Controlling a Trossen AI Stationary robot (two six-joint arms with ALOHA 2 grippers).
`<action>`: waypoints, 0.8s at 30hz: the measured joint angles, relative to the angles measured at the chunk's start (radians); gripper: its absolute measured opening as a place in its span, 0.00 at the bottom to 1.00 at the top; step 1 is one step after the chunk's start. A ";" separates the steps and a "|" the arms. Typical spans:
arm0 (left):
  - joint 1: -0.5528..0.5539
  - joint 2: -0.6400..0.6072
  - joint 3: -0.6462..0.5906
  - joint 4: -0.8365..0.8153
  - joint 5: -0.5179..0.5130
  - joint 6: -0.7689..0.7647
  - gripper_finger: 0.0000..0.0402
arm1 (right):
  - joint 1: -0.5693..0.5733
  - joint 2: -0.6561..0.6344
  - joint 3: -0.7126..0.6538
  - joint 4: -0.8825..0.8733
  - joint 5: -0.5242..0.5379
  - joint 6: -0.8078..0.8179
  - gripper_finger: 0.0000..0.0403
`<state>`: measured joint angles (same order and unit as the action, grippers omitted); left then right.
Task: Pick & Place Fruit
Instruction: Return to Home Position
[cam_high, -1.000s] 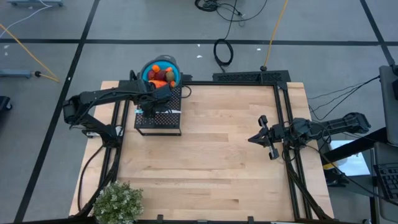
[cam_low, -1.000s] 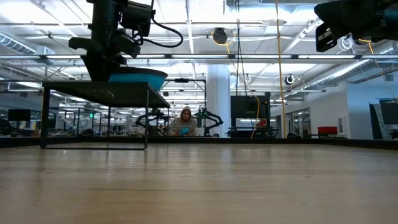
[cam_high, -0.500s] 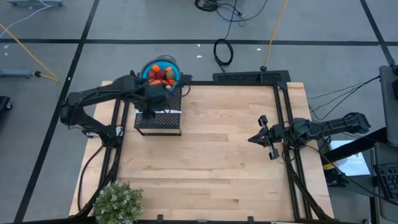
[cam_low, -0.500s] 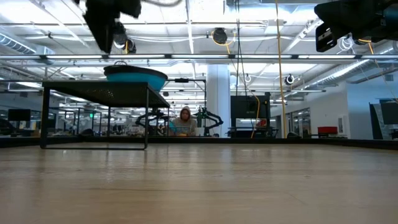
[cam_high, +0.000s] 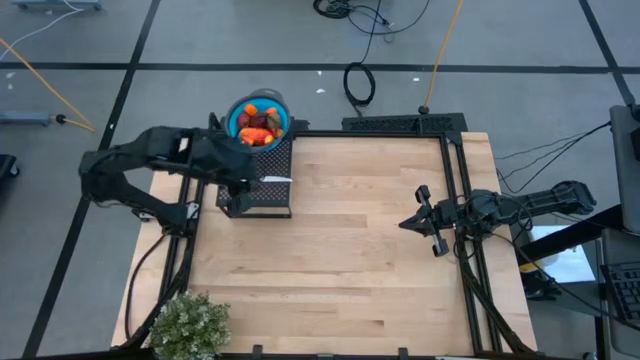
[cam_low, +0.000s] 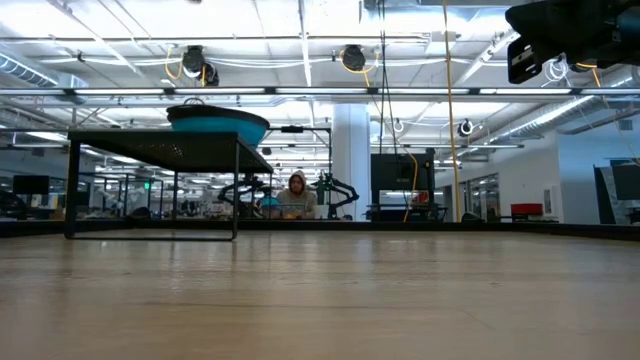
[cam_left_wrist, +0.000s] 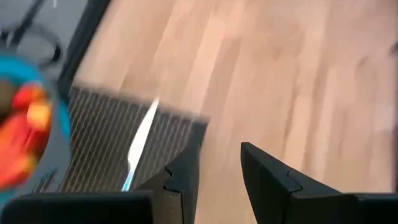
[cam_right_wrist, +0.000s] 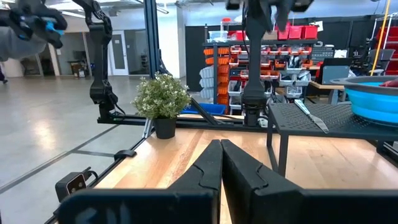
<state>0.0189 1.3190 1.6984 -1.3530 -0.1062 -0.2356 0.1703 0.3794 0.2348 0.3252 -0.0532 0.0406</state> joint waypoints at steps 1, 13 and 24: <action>-0.013 -0.011 0.002 0.042 -0.001 -0.003 0.29 | 0.000 0.000 0.000 0.000 0.000 0.000 0.00; -0.151 -0.098 -0.002 0.144 -0.161 -0.036 0.11 | 0.000 0.001 0.000 -0.003 0.000 -0.003 0.00; -0.201 -0.152 -0.165 0.250 -0.177 -0.050 0.01 | 0.000 0.001 0.000 -0.001 0.000 -0.004 0.00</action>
<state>-0.1818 1.1674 1.5336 -1.1027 -0.2830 -0.2857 0.1703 0.3801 0.2348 0.3241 -0.0532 0.0368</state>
